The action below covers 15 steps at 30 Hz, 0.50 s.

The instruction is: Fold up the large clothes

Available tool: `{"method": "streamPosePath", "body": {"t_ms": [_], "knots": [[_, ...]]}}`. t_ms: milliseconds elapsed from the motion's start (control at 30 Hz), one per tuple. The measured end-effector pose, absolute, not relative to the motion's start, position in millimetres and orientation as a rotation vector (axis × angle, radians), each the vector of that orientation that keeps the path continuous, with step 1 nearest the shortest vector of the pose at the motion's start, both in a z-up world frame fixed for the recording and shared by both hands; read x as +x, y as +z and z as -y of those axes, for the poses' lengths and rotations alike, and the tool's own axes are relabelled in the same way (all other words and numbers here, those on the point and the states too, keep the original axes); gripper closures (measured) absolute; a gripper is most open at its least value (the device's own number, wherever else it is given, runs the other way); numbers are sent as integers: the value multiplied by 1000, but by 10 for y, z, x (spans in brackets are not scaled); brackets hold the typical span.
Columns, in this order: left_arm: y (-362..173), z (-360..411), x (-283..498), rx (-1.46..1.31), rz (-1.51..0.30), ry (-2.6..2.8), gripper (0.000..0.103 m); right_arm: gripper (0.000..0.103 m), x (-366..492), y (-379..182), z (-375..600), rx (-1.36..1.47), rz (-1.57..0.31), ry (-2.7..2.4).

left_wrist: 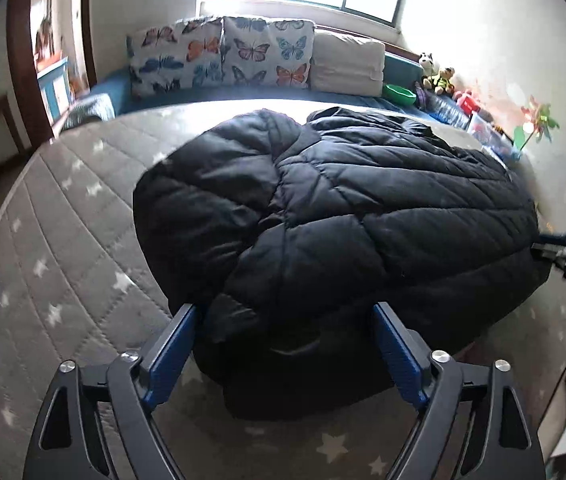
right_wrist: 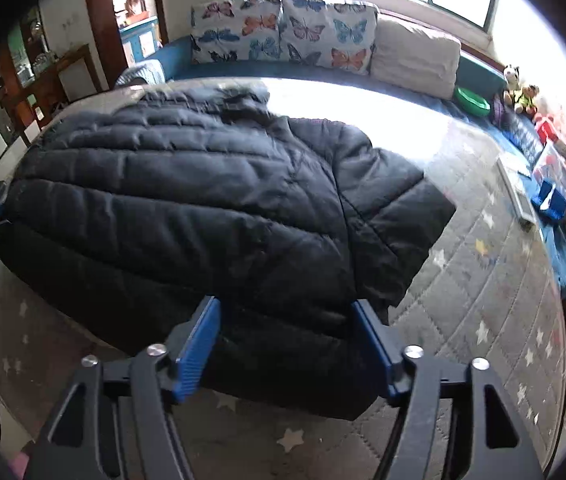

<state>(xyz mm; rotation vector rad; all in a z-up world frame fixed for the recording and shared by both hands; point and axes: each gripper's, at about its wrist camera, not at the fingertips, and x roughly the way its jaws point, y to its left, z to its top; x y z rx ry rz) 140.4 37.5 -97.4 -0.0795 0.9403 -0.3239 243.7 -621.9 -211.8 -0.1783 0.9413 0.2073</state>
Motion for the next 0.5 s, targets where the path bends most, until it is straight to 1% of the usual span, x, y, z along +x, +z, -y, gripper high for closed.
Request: {"method": "streamPosePath", "body": {"t_ms": [100,200,367,500], "knots": [[-1093,-451,1472,-137,-964,-328,6,26,2459,-2202,6284,-124,-948,215],[-1083,-511,1463,-170,-968,-322,6,25,2426,-2190,6274,-130,-934,205],[-777,-625,1271,-129,-881,-277,6,25,2299,-1969,6209,-182,-900,169],[-475,-694,1209,-164,-816,-306,6,25,2191,-1710,6141,-174,-811,187]]}}
